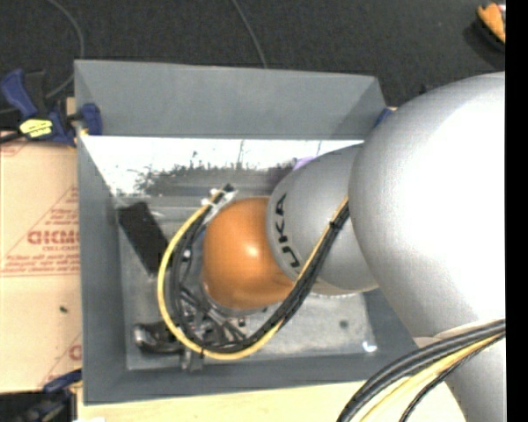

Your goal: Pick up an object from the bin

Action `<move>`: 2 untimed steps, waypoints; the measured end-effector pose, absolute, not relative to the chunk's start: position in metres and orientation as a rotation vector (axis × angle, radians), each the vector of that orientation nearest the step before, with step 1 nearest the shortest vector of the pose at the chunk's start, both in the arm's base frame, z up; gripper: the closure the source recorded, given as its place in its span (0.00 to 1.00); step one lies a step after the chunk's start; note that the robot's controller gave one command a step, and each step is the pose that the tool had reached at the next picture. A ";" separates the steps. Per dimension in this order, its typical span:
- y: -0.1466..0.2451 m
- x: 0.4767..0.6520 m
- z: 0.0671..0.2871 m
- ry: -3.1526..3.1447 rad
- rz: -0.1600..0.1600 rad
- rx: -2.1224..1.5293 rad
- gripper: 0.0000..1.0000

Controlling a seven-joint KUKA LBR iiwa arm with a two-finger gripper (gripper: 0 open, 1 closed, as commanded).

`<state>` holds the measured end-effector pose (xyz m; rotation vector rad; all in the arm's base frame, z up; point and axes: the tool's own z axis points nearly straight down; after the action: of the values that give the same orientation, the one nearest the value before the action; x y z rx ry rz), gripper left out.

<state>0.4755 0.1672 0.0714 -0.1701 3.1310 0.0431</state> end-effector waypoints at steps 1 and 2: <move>0.167 0.476 0.072 3.130 0.043 -0.185 1.00; 0.166 0.475 0.075 3.132 0.042 -0.192 1.00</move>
Offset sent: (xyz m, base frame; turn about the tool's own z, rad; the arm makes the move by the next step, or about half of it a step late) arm 0.0000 0.0002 0.0460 0.0000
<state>0.4750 0.1664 0.0746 -0.1921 3.1317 0.0421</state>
